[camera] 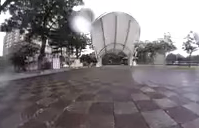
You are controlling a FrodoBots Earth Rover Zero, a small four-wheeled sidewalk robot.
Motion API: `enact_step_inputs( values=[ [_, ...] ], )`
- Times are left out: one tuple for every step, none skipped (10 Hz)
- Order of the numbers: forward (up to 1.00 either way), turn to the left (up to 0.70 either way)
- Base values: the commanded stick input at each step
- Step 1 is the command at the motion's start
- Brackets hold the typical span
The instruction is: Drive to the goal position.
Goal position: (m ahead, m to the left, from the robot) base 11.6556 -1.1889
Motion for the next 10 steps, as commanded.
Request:
enact_step_inputs(
  values=[
    [0.87,0.0],
    [0.87,0.0],
    [0.87,0.0],
    [0.87,0.0],
    [0.87,0.0],
    [0.87,0.0],
    [0.87,0.0],
    [0.87,0.09],
    [0.87,0.27],
    [0.87,0.27]
  ],
)
